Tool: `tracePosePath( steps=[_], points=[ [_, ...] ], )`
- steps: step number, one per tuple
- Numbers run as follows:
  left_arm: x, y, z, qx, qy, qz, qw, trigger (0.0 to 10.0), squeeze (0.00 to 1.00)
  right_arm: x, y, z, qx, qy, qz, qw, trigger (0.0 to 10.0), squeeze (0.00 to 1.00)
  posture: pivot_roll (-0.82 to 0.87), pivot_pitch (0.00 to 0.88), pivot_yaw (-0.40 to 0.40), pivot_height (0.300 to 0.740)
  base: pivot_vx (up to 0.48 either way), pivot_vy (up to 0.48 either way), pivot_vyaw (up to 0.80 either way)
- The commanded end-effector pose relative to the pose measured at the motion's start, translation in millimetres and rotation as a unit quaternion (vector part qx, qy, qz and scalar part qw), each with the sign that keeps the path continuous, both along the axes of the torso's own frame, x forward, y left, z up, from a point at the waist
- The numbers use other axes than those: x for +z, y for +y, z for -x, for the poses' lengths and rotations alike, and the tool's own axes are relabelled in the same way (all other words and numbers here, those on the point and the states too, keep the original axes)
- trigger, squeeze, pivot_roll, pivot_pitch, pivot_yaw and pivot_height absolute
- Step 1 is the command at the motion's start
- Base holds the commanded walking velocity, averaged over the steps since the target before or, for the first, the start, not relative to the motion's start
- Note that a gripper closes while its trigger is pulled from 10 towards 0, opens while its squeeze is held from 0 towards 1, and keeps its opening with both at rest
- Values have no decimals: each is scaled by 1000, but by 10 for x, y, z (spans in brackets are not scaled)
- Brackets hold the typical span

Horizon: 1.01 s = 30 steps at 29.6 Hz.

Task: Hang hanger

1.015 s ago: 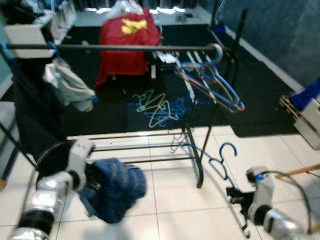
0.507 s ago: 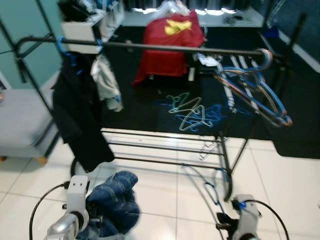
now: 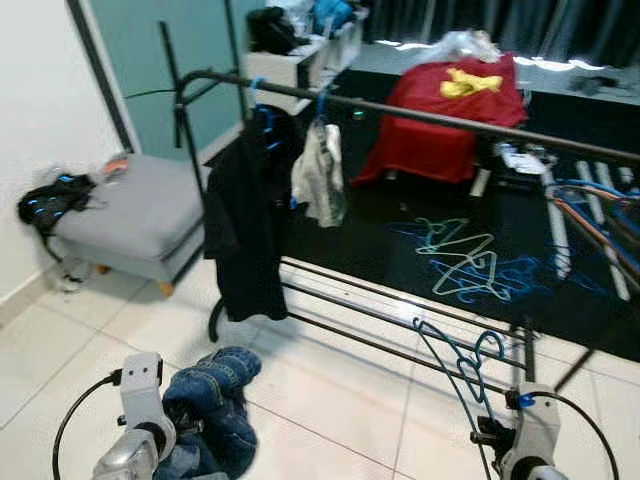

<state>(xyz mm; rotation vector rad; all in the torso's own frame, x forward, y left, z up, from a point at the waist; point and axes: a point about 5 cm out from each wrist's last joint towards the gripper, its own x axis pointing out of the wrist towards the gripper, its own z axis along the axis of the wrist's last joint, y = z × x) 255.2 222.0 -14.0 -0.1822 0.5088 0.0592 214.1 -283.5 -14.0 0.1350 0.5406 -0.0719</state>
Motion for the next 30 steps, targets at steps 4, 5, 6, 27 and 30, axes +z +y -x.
tracePosePath(
  steps=[4,5,6,27,30],
  points=[
    [38,-28,-52,-5,-23,-18,1000,10000,0,-41,-18,9,-8,-2,0,1000,10000,0,7,30,-37,740,0,0,703],
    [38,-28,-52,-5,-23,-18,1000,10000,0,-41,-18,9,-8,-2,0,1000,10000,0,7,30,-37,740,0,0,706],
    [53,2,-55,-3,-28,-27,999,10000,0,-49,-22,16,-8,-2,-1,1000,10000,0,-8,36,-35,740,0,0,706],
    [52,199,59,-1,-44,-47,998,10000,0,-108,-70,223,-25,-19,-11,999,10000,0,3,50,-38,740,0,0,702],
    [61,192,36,-11,-44,-55,997,10000,0,-117,-44,230,-24,-19,-12,999,10000,0,-12,59,-31,740,0,0,700]
  ],
)
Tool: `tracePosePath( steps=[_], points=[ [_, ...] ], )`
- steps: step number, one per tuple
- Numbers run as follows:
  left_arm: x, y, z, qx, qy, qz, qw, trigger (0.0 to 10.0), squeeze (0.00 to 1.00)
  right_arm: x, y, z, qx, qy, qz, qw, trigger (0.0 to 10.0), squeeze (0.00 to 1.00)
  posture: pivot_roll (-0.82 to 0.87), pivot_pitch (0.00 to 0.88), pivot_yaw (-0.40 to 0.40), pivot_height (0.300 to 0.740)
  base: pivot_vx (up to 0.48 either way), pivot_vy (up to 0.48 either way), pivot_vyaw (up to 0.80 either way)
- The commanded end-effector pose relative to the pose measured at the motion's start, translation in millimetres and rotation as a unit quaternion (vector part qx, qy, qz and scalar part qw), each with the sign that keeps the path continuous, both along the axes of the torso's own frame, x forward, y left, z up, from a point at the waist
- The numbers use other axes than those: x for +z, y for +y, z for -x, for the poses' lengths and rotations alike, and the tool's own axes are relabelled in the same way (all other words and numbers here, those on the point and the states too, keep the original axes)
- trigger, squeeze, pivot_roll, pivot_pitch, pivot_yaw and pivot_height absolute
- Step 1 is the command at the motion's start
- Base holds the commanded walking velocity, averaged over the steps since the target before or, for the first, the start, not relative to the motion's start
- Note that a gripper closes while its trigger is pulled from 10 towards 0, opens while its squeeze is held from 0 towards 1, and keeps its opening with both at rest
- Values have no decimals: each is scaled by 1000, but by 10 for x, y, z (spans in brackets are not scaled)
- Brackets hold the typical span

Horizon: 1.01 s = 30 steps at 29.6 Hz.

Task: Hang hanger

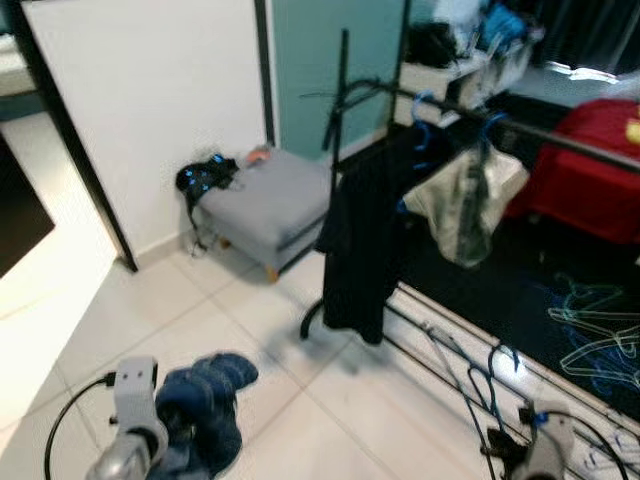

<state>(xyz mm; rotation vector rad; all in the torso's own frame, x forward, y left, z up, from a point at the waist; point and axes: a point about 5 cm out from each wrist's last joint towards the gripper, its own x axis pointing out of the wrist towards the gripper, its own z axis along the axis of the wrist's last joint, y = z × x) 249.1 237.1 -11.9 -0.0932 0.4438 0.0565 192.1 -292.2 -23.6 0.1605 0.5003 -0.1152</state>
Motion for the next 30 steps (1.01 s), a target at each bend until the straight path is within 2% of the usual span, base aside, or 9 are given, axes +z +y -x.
tracePosePath(
  steps=[1,12,19,30],
  points=[
    [37,50,-23,-4,-9,-13,1000,10000,0,-27,66,22,2,-2,-7,1000,10000,0,-20,56,-30,740,0,0,700],
    [64,47,-63,-14,-11,-18,1000,10000,0,10,84,-36,11,-12,8,1000,10000,0,-28,83,-19,740,0,0,701],
    [39,11,-24,-39,-9,-20,999,10000,0,15,63,23,8,-15,11,1000,10000,0,-27,86,-18,740,0,0,703],
    [20,38,36,-30,-13,-18,999,10000,0,-6,56,102,12,-9,5,1000,10000,0,-20,103,-32,740,0,0,700]
  ],
)
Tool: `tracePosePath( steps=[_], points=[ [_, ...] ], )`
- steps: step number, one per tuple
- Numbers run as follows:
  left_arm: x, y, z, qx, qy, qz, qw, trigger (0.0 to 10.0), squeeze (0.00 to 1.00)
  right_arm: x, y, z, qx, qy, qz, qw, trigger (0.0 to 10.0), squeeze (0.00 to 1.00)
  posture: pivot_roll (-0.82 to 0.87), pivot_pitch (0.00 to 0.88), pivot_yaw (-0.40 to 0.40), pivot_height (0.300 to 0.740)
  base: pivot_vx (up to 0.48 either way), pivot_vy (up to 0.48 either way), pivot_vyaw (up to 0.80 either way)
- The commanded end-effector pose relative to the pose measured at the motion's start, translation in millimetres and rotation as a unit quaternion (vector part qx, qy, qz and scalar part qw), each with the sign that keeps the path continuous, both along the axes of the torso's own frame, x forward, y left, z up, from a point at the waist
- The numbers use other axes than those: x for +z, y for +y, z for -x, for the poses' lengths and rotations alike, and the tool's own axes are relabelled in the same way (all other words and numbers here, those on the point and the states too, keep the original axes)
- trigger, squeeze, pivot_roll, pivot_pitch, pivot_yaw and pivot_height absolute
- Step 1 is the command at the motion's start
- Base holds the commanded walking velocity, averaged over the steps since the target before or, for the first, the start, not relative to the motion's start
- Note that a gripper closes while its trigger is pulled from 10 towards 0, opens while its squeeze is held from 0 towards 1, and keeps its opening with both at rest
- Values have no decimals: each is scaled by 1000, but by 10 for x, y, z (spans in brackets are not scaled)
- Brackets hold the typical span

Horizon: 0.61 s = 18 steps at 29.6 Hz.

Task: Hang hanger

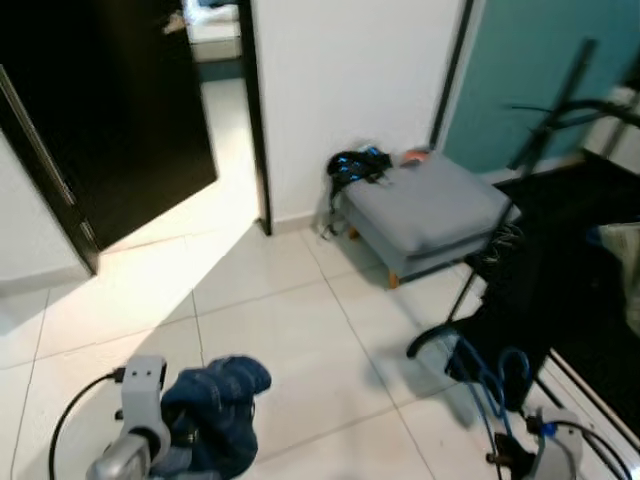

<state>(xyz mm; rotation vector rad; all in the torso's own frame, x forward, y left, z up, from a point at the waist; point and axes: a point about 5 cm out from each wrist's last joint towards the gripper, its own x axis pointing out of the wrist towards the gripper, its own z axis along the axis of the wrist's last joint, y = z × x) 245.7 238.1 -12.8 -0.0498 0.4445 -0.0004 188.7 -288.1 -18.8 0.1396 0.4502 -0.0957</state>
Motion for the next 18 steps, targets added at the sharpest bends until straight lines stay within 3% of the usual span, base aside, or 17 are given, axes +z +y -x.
tracePosePath(
  steps=[1,18],
  points=[
    [24,40,14,5,-12,-3,1000,10000,0,-58,20,79,2,16,-5,1000,10000,0,-17,103,-31,740,0,0,700],
    [12,108,62,19,-12,6,1000,10000,0,-42,35,115,7,15,-9,1000,10000,0,5,114,-50,740,0,0,701]
  ],
)
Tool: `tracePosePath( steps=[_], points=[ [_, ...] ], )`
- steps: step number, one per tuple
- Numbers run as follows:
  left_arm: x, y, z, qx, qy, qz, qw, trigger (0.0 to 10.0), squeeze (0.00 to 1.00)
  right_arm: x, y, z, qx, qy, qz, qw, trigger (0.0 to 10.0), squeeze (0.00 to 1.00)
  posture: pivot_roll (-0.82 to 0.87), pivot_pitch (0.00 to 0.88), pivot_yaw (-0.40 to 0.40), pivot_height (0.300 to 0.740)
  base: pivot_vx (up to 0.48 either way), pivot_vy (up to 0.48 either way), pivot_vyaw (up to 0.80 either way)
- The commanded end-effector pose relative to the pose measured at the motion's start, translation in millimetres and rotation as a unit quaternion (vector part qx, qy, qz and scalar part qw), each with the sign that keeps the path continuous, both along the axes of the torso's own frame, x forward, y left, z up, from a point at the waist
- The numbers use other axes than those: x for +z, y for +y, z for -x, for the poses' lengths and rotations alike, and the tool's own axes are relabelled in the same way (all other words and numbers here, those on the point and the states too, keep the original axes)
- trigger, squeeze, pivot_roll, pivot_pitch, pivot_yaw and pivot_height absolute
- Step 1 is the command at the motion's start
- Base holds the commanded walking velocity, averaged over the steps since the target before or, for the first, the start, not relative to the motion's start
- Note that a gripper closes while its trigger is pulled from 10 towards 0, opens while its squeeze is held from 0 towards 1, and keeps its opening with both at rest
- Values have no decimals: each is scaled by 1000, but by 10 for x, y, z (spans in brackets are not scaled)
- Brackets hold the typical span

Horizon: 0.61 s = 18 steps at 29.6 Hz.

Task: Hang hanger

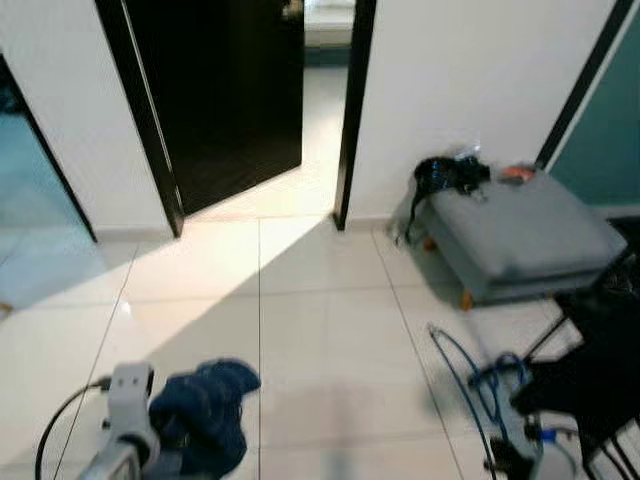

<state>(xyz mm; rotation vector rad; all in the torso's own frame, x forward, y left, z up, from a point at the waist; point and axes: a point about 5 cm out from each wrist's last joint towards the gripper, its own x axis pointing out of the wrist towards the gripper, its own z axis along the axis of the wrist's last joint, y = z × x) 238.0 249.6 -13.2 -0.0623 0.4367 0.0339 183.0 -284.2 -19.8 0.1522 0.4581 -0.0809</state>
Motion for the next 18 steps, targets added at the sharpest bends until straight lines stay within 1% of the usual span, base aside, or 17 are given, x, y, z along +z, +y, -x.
tracePosePath(
  steps=[1,10,14,18],
  points=[
    [18,-10,-17,1,-10,4,1000,10000,0,-30,-3,54,1,12,-1,1000,10000,0,3,114,-51,740,0,0,700],
    [12,9,6,3,-6,-4,1000,10000,0,-31,9,86,0,10,-2,1000,10000,0,-12,120,-29,740,0,0,704],
    [19,19,-10,1,-1,-1,1000,10000,0,-20,17,75,1,7,-1,1000,10000,0,-8,127,-17,740,291,0,700],
    [49,24,-43,-1,-6,-4,1000,10000,0,-13,35,43,5,5,0,1000,10000,0,-9,126,-13,740,285,0,700]
  ],
)
